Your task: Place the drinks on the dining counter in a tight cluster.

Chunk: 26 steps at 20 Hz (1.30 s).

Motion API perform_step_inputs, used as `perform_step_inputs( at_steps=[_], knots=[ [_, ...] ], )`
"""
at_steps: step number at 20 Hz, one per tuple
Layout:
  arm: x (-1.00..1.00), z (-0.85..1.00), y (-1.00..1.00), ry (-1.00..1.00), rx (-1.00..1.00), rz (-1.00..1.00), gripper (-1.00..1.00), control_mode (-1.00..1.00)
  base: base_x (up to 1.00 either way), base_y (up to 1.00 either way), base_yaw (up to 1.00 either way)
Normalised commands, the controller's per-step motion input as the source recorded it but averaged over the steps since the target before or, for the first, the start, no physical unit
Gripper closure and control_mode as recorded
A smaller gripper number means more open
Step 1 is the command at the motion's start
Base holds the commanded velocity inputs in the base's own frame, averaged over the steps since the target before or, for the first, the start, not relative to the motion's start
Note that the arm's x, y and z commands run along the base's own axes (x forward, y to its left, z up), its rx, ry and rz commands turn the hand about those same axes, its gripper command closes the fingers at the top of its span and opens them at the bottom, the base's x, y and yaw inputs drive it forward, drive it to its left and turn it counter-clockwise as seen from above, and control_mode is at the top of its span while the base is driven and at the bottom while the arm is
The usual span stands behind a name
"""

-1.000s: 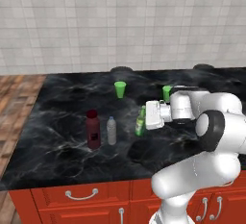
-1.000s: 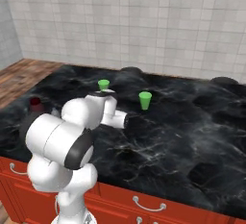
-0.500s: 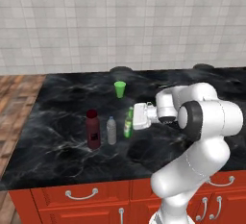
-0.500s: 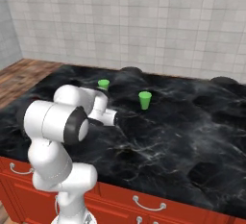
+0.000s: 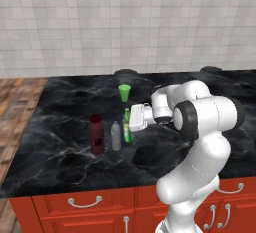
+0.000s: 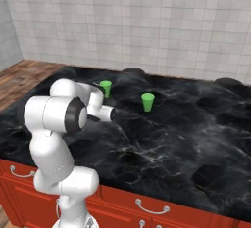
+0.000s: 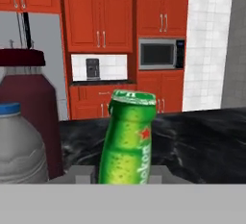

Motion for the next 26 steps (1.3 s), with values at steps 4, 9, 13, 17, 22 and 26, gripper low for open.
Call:
perform_step_inputs(
  at_steps=[4,9,13,17,22,26],
  knots=[
    [0.09,-0.38,0.24,-0.05,-0.05,0.02,1.00,-1.00,0.00,0.00,0.00],
    [0.00,-0.36,0.12,-0.13,-0.01,0.06,1.00,-1.00,0.00,0.00,0.00],
    [-0.08,-0.22,-0.14,-0.12,0.02,0.13,1.00,-1.00,0.00,0.00,0.00],
    [-0.15,-0.21,-0.16,-0.10,0.05,0.15,1.00,-1.00,0.00,0.00,0.00],
    [-0.13,-0.19,-0.28,-0.02,0.11,0.12,1.00,-1.00,0.00,0.00,0.00],
    [-0.01,-0.18,-0.25,0.00,0.13,0.06,1.00,-1.00,0.00,0.00,0.00]
  ],
)
